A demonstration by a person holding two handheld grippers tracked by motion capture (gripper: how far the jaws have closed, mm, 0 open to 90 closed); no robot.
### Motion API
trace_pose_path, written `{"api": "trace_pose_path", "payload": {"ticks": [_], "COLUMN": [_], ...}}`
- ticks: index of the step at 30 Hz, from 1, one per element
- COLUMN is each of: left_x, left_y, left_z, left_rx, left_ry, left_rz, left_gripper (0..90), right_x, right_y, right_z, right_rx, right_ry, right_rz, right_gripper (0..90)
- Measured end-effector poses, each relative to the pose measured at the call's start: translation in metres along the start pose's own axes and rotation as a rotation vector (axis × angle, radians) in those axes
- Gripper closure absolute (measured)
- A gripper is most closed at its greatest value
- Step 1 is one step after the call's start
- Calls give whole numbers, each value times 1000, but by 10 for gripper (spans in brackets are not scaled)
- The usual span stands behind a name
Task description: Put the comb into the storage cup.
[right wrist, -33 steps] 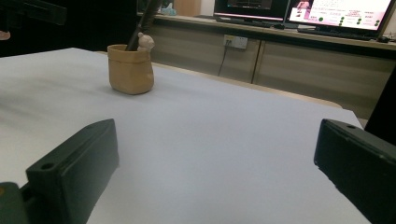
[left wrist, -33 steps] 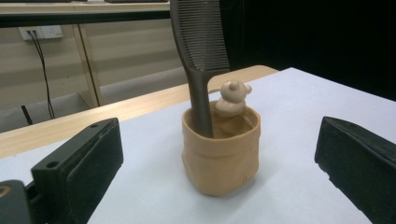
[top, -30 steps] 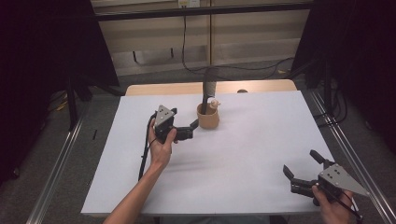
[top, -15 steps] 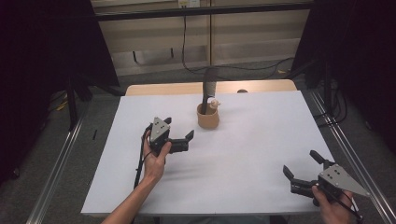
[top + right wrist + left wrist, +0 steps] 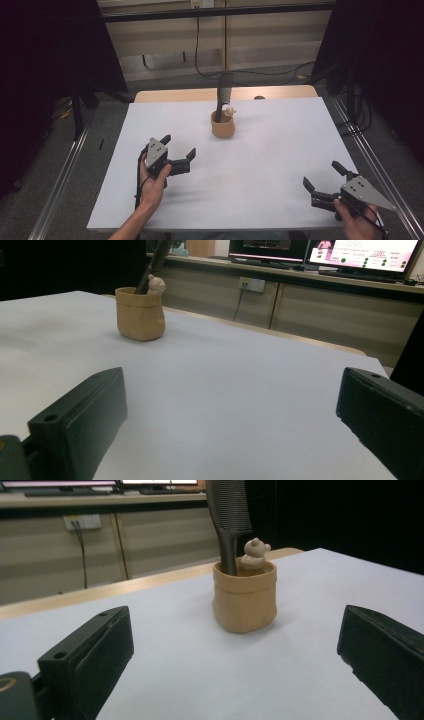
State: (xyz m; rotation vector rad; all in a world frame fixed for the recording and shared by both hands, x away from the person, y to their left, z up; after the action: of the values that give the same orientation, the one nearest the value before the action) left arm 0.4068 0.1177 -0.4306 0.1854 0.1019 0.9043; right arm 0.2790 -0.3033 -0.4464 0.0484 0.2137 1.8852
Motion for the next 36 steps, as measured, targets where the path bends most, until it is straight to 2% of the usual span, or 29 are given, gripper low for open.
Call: {"api": "trace_pose_path", "payload": {"ticks": [2, 5, 6, 11, 15, 18, 20, 22, 26, 33, 34, 36], "left_x": [0, 0, 0, 8, 10, 7, 5, 3, 1, 2, 3, 7], "left_y": [5, 15, 18, 29, 38, 43, 47, 50, 56, 64, 66, 70], "left_z": [0, 2, 1, -6, -8, -9, -9, -10, -13, -22, -23, -24], "left_rx": [3, -31, -29, -14, -15, -18, -26, -24, -17, 9, 6, 12], "left_ry": [-13, -32, -34, -23, 0, -17, -11, -27, -4, 15, 27, 25], "left_rz": [1, -14, -14, 37, 43, 39, 41, 45, 76, 73, 78, 94], "left_gripper": [17, 17, 17, 18, 21, 21, 23, 23, 23, 21, 21, 18], "right_x": [0, 0, 0, 0, 0, 0, 0, 0, -1, 0, -1, -1], "right_y": [0, 0, 1, 1, 1, 0, 0, 0, 0, 1, 1, 1], "right_z": [0, 0, 0, 0, 0, 0, 0, -1, -1, 0, -1, -1], "right_rx": [2, 1, 2, 0, 2, 2, 1, 4, 4, 3, 4, 7], "right_ry": [-1, 0, 0, 1, -2, 0, 0, -2, 1, -1, -2, -3], "right_rz": [0, -1, -1, -1, -2, -3, -3, -5, -7, -7, -8, -12], "right_gripper": [0, 0, 0, 0, 0, 0, 0, 0, 0, 0, 0, 0]}}
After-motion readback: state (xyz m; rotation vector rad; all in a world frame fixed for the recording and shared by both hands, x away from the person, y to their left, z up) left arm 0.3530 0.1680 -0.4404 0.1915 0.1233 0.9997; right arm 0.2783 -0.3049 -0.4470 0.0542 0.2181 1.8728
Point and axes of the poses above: each handheld gripper's, and its own axes: y roughly backward along the jaws, z roughly out of its top, x roughly to its left, the point moved 6 cm from there along -y, roughly forward along the jaws
